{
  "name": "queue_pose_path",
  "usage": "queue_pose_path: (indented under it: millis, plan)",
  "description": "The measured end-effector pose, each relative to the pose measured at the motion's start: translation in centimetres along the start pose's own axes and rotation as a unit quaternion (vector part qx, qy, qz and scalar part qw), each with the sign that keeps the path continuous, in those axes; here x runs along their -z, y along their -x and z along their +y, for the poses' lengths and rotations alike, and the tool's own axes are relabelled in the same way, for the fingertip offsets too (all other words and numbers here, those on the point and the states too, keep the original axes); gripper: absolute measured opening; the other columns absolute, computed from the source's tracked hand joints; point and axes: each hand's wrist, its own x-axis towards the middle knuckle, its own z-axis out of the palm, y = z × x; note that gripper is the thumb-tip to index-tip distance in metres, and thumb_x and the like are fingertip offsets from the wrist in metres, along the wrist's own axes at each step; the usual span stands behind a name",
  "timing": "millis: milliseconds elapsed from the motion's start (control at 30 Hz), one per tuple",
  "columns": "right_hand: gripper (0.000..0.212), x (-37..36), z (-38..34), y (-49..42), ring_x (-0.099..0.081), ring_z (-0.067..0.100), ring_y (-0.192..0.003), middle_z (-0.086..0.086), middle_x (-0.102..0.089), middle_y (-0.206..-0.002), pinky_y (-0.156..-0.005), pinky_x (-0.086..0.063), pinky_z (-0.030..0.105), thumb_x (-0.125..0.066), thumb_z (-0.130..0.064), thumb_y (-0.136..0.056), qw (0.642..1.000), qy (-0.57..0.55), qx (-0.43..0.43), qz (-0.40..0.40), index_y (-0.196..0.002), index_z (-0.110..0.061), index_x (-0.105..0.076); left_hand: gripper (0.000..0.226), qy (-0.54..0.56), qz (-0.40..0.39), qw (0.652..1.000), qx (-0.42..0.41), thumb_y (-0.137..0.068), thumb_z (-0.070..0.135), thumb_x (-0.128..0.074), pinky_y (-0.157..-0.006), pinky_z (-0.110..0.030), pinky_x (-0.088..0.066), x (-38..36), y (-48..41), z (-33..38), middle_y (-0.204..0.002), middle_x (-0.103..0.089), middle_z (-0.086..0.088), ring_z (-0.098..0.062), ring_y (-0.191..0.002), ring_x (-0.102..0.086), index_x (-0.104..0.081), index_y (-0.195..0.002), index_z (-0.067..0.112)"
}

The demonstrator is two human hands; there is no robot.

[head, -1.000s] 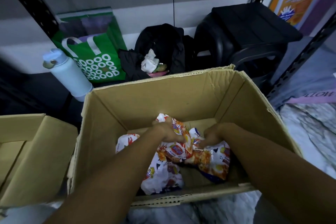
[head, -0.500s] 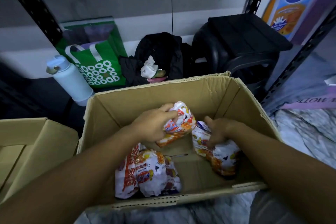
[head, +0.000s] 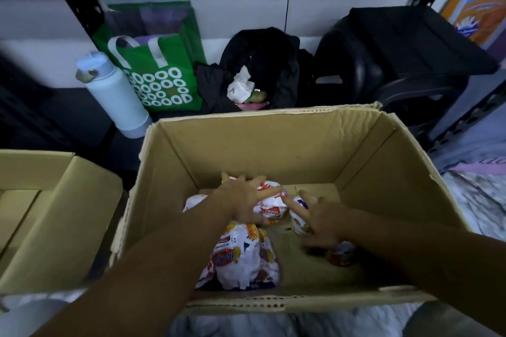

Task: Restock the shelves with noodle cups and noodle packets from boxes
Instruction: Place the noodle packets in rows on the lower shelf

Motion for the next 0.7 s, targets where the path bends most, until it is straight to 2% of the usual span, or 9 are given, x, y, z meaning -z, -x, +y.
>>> queue_pose_path:
  millis: [67,167,333,400,467,533,600,700]
  plan:
    - [0.119,-0.8,0.6,-0.4,-0.025,0.049,-0.145,0.016,0.017,-0.168,-0.112,-0.04,0.046,-0.066,-0.068,-0.085,1.0,0.013,0.004,0.0,-0.154,-0.043,0.028,0.088,-0.007,0.007,1.0,0.007,-0.088,0.081,-0.049,-0.107,-0.082,-0.017,-0.2,-0.9,0.1,-0.173,-0.004,-0.002,-0.046,-0.147,-0.027,0.012,-0.15,0.065]
    - [0.125,-1.1,1.3,-1.5,-0.03,0.045,-0.142,0.014,0.014,-0.168,-0.111,-0.043,0.046,-0.075,-0.066,-0.078,0.999,0.038,-0.007,0.017,-0.156,-0.043,0.021,0.09,-0.038,0.015,0.999,0.006,-0.084,0.086,-0.047,-0.102,-0.075,-0.026,-0.5,-2.3,0.3,-0.169,-0.013,-0.006,-0.045,-0.141,-0.034,0.009,-0.152,0.064]
    - [0.115,-2.4,2.2,-2.3,-0.037,0.042,-0.139,0.019,-0.006,-0.164,-0.108,-0.046,0.046,-0.071,-0.062,-0.085,0.996,-0.028,-0.029,0.078,-0.151,-0.054,0.023,0.103,-0.031,0.045,0.998,0.013,-0.076,0.085,-0.061,-0.098,-0.069,-0.032,-2.0,-4.2,-0.1,-0.161,-0.025,-0.008,-0.043,-0.135,-0.038,0.007,-0.151,0.063]
    - [0.111,-3.3,2.0,-2.1,-0.038,0.042,-0.14,0.019,-0.01,-0.163,-0.106,-0.046,0.045,-0.067,-0.064,-0.086,0.99,-0.059,-0.068,0.109,-0.154,-0.05,0.02,0.104,-0.021,0.047,0.998,0.019,-0.074,0.083,-0.064,-0.097,-0.067,-0.033,-2.4,-4.7,0.0,-0.158,-0.028,-0.007,-0.041,-0.132,-0.04,0.004,-0.15,0.062]
    - [0.105,-4.2,1.4,-2.1,-0.045,0.04,-0.134,0.017,-0.018,-0.161,-0.096,-0.049,0.043,-0.057,-0.074,-0.086,0.978,-0.031,-0.129,0.161,-0.155,-0.046,0.017,0.101,-0.014,0.056,0.998,0.028,-0.076,0.081,-0.065,-0.095,-0.066,-0.032,-2.7,-4.9,0.2,-0.156,-0.031,-0.006,-0.04,-0.129,-0.042,0.001,-0.15,0.063]
    - [0.096,-4.7,1.3,-2.5,-0.057,0.036,-0.118,0.015,-0.031,-0.154,-0.081,-0.052,0.037,-0.048,-0.08,-0.086,0.969,-0.006,-0.155,0.191,-0.156,-0.048,0.009,0.098,-0.006,0.067,0.997,0.03,-0.078,0.078,-0.065,-0.094,-0.065,-0.031,-2.8,-5.1,0.3,-0.154,-0.033,-0.005,-0.038,-0.127,-0.043,0.0,-0.149,0.064]
    - [0.089,-4.7,1.5,-3.1,-0.063,0.033,-0.105,0.012,-0.04,-0.147,-0.073,-0.052,0.033,-0.044,-0.079,-0.088,0.971,-0.003,-0.15,0.185,-0.158,-0.048,0.001,0.095,0.002,0.071,0.997,0.031,-0.079,0.077,-0.064,-0.096,-0.067,-0.031,-2.8,-5.2,0.4,-0.154,-0.034,-0.005,-0.038,-0.128,-0.043,-0.002,-0.15,0.063]
    - [0.085,-3.9,1.7,-3.5,-0.065,0.032,-0.102,0.011,-0.043,-0.144,-0.07,-0.047,0.032,-0.046,-0.075,-0.089,0.975,-0.003,-0.143,0.17,-0.159,-0.046,-0.006,0.09,0.018,0.071,0.997,0.031,-0.08,0.079,-0.06,-0.097,-0.07,-0.03,-2.5,-5.2,0.5,-0.149,-0.038,-0.006,-0.039,-0.128,-0.043,-0.006,-0.15,0.062]
